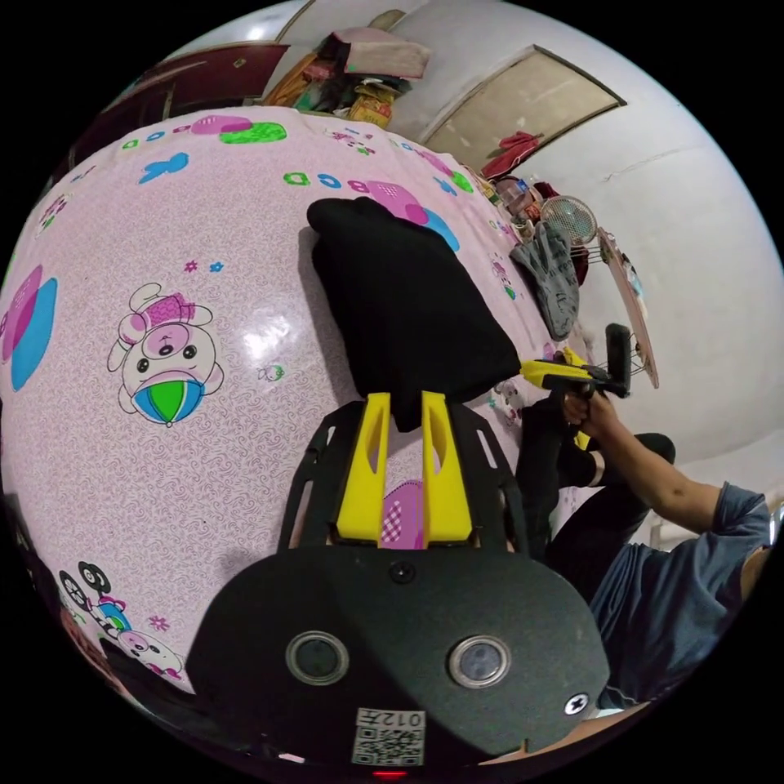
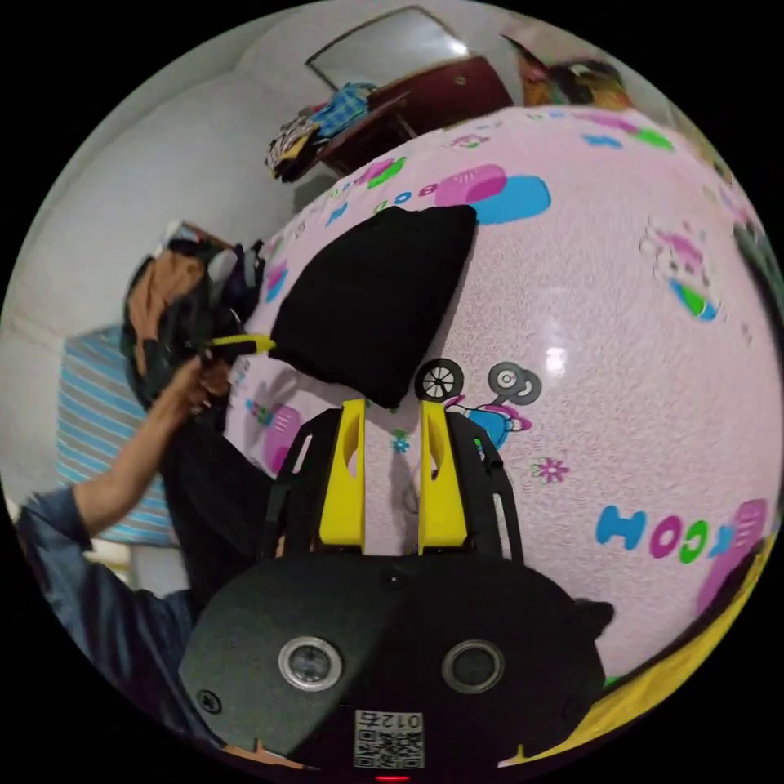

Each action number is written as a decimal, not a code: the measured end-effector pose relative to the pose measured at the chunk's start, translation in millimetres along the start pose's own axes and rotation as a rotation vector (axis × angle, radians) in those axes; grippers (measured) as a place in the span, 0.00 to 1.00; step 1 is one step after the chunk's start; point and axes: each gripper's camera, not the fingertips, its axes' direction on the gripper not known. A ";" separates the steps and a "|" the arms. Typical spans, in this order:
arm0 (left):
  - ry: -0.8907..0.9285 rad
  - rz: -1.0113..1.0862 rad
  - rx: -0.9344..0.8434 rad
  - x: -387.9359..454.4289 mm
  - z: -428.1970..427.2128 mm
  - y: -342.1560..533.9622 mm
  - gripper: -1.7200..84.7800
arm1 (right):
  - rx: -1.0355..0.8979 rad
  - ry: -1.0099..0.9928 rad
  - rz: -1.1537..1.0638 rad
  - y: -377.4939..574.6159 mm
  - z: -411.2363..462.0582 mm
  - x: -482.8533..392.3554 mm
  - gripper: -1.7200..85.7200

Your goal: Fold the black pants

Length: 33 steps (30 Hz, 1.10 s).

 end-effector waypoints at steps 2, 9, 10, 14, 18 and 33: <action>0.002 -0.014 -0.003 -0.3 0.9 -1.1 0.09 | -0.003 0.100 -0.066 6.5 7.2 -20.6 0.13; -0.057 0.007 -0.023 9.0 8.8 -2.6 0.08 | -0.075 0.234 -0.082 13.6 39.6 -62.2 0.13; -0.055 0.008 -0.018 10.2 8.0 -1.3 0.08 | -0.064 0.203 -0.060 13.6 39.2 -66.2 0.13; -0.041 0.001 0.003 14.4 5.5 2.7 0.08 | -0.116 0.209 -0.018 9.8 52.3 -78.5 0.13; -0.059 0.021 0.010 23.6 4.5 6.2 0.06 | -0.133 0.229 0.022 8.5 69.2 -93.4 0.12; -0.224 0.115 0.027 58.9 -0.5 15.1 0.04 | -0.182 0.362 -0.138 20.4 96.7 -126.4 0.03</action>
